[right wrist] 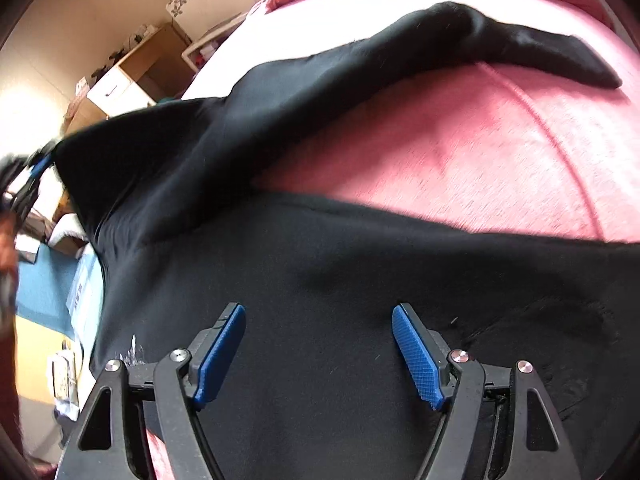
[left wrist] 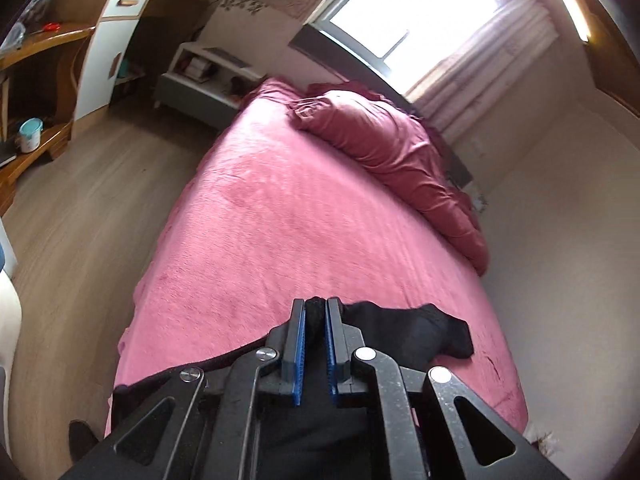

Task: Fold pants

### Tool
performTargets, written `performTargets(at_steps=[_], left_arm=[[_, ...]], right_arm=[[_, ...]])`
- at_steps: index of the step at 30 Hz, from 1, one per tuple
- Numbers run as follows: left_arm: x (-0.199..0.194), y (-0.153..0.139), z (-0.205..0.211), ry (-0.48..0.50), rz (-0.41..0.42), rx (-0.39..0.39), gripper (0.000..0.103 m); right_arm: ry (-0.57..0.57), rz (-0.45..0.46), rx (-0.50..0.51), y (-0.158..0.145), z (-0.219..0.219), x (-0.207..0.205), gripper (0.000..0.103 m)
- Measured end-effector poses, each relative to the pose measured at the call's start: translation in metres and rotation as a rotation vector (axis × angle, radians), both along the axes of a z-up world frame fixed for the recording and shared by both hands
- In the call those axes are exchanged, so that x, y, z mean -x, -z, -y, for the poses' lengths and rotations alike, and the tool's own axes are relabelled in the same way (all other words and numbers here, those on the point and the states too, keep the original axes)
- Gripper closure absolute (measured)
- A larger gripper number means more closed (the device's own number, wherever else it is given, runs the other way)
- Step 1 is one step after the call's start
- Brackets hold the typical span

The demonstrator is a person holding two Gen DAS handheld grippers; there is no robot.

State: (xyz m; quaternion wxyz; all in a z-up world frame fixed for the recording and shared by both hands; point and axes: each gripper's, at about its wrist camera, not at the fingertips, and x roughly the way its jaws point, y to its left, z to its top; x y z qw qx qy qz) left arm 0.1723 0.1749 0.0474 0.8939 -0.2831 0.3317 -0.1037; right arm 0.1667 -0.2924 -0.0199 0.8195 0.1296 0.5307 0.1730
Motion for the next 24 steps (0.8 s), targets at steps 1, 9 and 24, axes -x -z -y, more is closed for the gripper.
performTargets(at_steps=[1, 9, 24], left_arm=[[0.016, -0.002, 0.006, 0.032, 0.023, 0.006, 0.095], [0.121, 0.013, 0.035, 0.214, 0.073, 0.033, 0.095], [0.162, 0.038, 0.038, 0.266, -0.005, 0.064, 0.096]], right_arm=[[0.011, 0.006, -0.012, -0.004, 0.003, -0.002, 0.027], [0.093, 0.042, -0.105, -0.041, 0.034, -0.05, 0.04], [0.318, -0.039, -0.201, -0.047, 0.048, -0.192, 0.053]])
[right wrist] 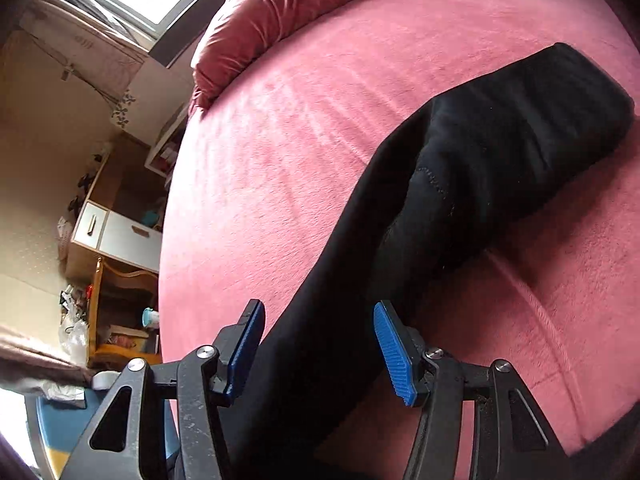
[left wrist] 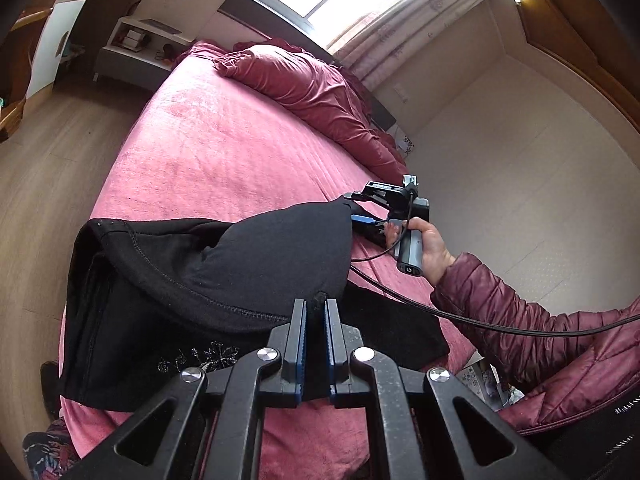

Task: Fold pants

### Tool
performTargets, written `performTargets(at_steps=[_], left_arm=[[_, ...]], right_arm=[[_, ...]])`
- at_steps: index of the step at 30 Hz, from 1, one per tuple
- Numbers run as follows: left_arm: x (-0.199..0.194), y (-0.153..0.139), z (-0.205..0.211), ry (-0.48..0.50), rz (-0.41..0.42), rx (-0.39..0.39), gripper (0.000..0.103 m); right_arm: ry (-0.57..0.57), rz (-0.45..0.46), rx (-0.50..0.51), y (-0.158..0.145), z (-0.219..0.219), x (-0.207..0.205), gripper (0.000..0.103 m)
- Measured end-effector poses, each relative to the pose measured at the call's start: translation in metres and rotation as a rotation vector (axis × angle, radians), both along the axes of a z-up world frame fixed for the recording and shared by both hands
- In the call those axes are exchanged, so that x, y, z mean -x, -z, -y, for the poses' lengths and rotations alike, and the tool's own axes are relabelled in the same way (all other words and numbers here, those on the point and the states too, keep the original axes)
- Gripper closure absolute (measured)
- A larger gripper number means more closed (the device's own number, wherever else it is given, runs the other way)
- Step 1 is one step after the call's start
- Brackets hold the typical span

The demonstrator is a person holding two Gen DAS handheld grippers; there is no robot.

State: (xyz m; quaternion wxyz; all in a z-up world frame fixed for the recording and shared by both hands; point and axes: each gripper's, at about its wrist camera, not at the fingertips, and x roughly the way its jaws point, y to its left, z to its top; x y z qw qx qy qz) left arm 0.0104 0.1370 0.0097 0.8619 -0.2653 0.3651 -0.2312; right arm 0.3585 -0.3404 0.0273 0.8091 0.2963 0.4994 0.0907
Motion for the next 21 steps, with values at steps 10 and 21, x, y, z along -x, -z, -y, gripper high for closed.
performTargets(at_steps=[10, 21], left_arm=[[-0.033, -0.009, -0.031, -0.095, -0.046, -0.04, 0.096], [-0.212, -0.052, -0.14, -0.46, -0.123, -0.053, 0.096]], right_arm=[[-0.011, -0.009, 0.06, -0.001, 0.002, -0.03, 0.095], [-0.082, 0.231, -0.051, -0.102, 0.021, 0.028, 0.095]])
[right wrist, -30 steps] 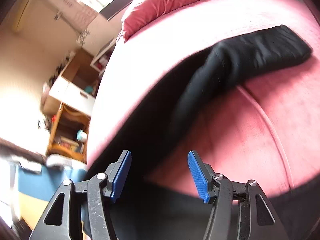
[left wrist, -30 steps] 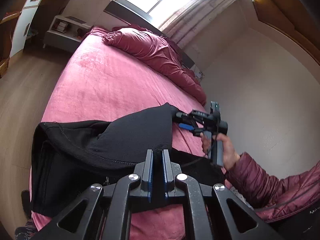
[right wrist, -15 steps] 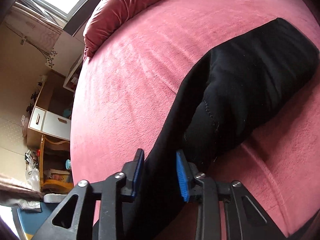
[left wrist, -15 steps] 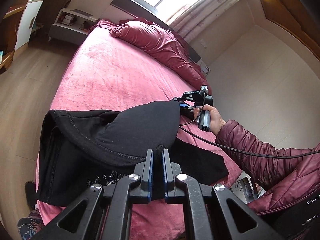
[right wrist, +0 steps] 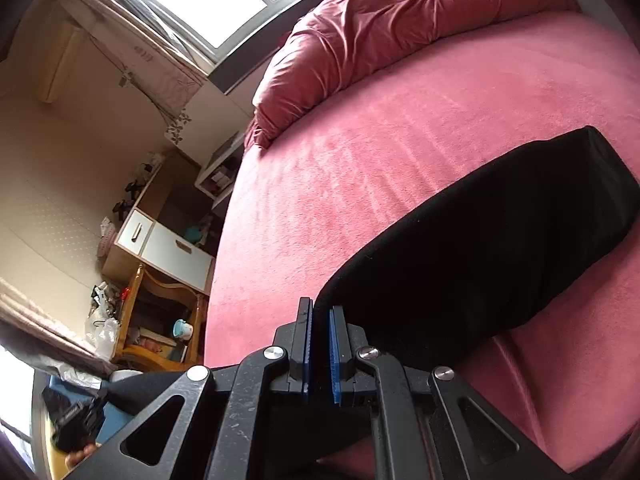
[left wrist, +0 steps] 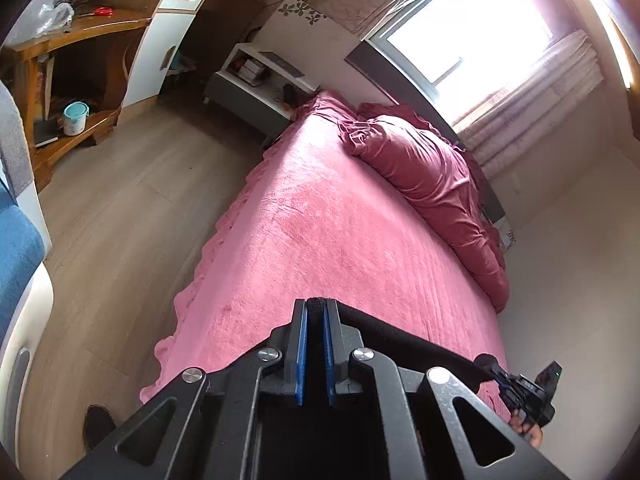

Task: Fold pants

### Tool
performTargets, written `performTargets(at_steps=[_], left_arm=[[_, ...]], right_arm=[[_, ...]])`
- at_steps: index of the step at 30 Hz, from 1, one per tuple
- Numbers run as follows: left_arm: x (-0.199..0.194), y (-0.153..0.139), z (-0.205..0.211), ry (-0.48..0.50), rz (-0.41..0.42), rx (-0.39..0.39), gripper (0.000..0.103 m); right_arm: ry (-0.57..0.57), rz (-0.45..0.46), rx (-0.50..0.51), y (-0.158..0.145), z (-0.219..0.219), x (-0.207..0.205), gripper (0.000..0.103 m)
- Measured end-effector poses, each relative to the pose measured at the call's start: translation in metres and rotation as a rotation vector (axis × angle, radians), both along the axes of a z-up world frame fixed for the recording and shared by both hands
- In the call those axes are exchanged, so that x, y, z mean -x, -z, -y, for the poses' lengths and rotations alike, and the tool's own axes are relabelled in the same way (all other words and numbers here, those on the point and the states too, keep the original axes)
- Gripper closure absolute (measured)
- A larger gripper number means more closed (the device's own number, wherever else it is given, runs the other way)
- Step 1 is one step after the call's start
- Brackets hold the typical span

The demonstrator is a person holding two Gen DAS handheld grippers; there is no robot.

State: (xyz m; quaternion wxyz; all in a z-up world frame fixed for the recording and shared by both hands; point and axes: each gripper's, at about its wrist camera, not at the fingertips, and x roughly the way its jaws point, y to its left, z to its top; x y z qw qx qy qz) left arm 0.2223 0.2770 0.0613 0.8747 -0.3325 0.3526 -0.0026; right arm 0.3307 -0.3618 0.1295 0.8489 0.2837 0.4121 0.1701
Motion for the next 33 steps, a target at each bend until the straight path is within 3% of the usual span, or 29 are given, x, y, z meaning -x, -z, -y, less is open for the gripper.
performTargets(at_steps=[4, 9, 17, 23, 28, 33], left_arm=[[0.008, -0.003, 0.013, 0.037, 0.032, -0.03, 0.096], [0.06, 0.007, 0.018, 0.064, 0.065, -0.007, 0.096], [0.157, 0.072, 0.011, 0.019, -0.024, 0.054, 0.096], [0.201, 0.125, 0.012, -0.024, -0.14, 0.089, 0.096], [0.218, 0.153, 0.015, -0.056, -0.215, 0.133, 0.095], [0.236, 0.164, 0.007, -0.134, -0.248, 0.255, 0.082]], right_arm=[[-0.028, 0.046, -0.01, -0.002, 0.015, 0.053, 0.095], [-0.063, 0.025, -0.023, 0.031, 0.036, 0.125, 0.095], [-0.124, -0.076, 0.029, 0.088, 0.02, 0.203, 0.095], [-0.131, -0.154, 0.057, 0.118, 0.019, 0.236, 0.096], [-0.112, -0.196, 0.088, 0.138, 0.023, 0.249, 0.096], [-0.09, -0.241, 0.104, 0.157, 0.024, 0.248, 0.096]])
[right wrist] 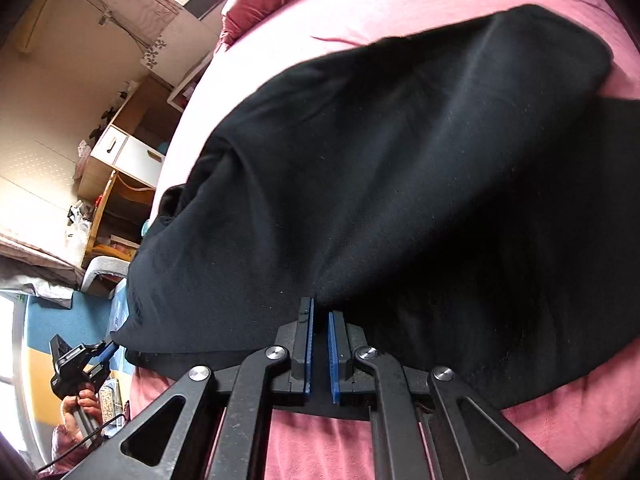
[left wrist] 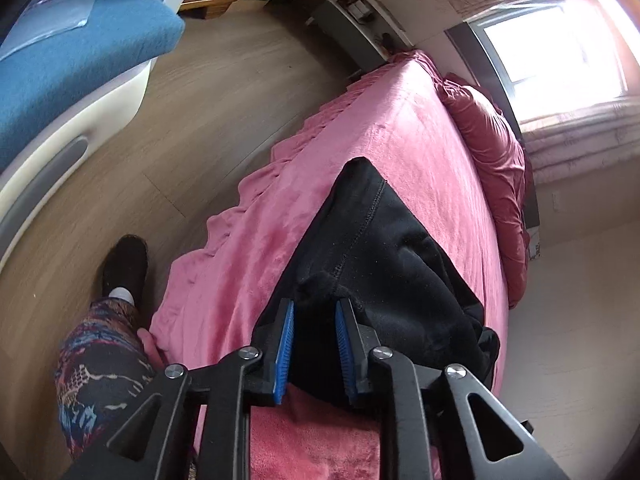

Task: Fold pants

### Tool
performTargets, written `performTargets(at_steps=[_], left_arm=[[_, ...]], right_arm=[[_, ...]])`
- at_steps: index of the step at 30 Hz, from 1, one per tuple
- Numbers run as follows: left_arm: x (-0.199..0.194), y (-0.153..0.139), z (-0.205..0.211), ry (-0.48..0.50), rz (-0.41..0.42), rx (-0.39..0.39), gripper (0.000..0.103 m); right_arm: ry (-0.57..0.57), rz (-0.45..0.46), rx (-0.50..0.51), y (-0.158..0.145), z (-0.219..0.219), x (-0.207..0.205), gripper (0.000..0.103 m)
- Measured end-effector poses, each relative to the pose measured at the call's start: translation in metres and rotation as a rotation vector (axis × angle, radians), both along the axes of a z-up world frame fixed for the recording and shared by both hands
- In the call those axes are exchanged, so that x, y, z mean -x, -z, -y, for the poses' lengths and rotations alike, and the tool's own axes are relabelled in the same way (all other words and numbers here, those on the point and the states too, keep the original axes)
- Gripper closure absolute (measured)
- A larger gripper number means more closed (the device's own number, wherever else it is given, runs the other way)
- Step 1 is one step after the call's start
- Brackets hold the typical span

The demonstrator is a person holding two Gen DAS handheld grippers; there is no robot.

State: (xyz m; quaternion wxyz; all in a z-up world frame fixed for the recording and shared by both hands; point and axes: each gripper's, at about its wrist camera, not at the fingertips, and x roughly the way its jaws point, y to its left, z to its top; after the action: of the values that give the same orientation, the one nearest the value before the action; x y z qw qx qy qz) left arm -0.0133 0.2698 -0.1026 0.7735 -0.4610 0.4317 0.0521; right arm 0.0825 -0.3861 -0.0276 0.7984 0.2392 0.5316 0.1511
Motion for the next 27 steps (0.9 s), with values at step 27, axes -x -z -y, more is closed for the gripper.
performTargets(at_steps=[27], left_arm=[[0.008, -0.008, 0.018, -0.021, -0.04, -0.047, 0.097]], right_arm=[[0.019, 0.086, -0.039, -0.027, 0.02, 0.019, 0.097]])
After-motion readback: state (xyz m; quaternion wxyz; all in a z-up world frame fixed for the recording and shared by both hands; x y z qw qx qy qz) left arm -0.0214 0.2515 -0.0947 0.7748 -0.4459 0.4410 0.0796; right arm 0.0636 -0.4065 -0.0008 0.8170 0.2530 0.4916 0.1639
